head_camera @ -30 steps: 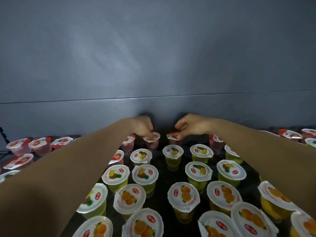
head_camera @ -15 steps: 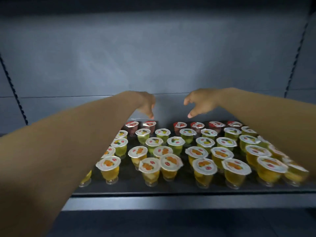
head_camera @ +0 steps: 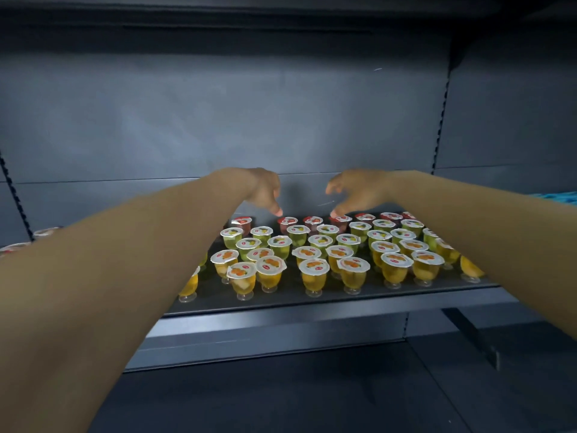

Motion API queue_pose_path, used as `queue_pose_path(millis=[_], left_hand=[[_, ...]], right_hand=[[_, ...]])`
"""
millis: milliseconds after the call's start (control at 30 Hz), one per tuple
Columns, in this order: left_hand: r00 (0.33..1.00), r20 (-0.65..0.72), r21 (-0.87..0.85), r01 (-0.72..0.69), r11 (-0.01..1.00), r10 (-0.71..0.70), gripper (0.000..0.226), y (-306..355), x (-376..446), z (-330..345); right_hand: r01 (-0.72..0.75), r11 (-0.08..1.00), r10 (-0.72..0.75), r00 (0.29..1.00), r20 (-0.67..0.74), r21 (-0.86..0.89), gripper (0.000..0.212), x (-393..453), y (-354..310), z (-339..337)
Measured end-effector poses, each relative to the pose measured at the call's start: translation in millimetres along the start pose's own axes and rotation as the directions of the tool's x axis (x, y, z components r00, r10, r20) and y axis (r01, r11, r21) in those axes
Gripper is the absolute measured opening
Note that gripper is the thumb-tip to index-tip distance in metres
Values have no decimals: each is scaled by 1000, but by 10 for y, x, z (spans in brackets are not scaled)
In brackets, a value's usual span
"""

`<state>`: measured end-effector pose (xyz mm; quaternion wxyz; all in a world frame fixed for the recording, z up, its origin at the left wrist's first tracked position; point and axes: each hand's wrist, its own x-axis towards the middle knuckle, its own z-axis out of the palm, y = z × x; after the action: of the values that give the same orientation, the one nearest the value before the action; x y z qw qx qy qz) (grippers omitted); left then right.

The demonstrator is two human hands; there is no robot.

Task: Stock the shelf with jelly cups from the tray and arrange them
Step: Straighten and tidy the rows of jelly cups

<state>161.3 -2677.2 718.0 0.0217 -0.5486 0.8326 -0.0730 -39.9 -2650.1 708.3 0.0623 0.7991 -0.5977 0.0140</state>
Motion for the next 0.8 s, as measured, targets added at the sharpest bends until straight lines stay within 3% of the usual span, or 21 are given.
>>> queue_pose_path(millis=[233,400,633,800], left_hand=[[998,-43,-70,-57,996,54,58,59,-357,43],[996,-66,-126,-63,990,55,58,-24,-374,95],[997,-80,-218,-33,975,15,57,-160,92,330],[997,-66,-437,6,900,-39,60,-229,755,485]], right_hand=[[-48,998,47,999,-18,-46,58,-421,-101,-44],[-98,995,99,994,-45,20,58,-484,-41,-35],[-117,978,130,989,-66,172,56,-94,209,143],[-80,948,95,995,-35,309,55,509,580,349]])
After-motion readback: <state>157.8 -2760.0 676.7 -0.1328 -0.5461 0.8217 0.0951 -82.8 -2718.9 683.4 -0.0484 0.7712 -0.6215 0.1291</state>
